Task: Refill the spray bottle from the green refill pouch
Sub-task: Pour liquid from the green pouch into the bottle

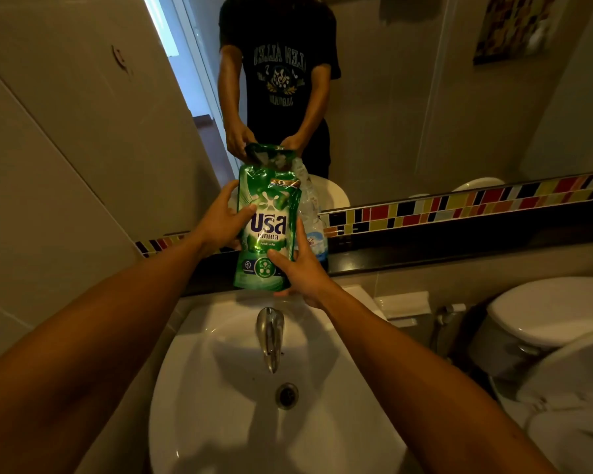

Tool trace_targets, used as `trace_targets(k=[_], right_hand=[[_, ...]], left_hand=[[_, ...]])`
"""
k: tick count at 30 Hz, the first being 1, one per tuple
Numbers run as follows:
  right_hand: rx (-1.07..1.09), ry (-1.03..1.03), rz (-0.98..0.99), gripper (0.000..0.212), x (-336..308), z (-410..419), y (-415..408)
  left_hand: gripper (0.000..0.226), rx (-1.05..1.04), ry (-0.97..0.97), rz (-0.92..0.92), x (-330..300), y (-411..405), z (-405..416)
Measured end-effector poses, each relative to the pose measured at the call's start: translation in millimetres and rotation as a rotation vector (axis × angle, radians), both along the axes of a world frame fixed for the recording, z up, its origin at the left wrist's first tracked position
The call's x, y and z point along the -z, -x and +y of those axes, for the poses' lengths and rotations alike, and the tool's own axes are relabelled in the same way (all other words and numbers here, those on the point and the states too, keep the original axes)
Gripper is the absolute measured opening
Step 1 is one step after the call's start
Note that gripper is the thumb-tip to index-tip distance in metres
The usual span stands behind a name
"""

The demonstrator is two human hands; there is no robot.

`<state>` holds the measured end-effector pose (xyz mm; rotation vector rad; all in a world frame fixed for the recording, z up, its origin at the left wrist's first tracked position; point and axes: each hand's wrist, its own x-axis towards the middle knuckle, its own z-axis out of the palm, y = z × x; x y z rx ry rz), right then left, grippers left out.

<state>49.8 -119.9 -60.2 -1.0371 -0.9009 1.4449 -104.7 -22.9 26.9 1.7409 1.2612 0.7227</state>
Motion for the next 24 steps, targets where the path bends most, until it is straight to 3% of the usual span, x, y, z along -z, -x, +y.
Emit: trace_targets(k=[10, 13, 17, 24], right_hand=[[0.079, 0.000, -0.207, 0.094, 33.4, 4.5, -17.1], [0.133, 0.027, -0.293, 0.084, 42.1, 7.4, -19.3], [0.187, -0.006, -0.399, 0.065, 37.0, 9.8, -16.4], [0.158, -0.115, -0.495, 0.062, 22.5, 27.5, 12.1]], left_hand=[[0.069, -0.104, 0.118, -0.329, 72.4, -13.8, -8.6], [0.059, -0.146, 0.183, -0.431, 88.1, -18.7, -9.4], [0.057, -0.195, 0.290, -0.506, 95.4, -16.3, -13.6], [0.044, -0.273, 0.257, -0.671, 87.4, 20.4, -14.0]])
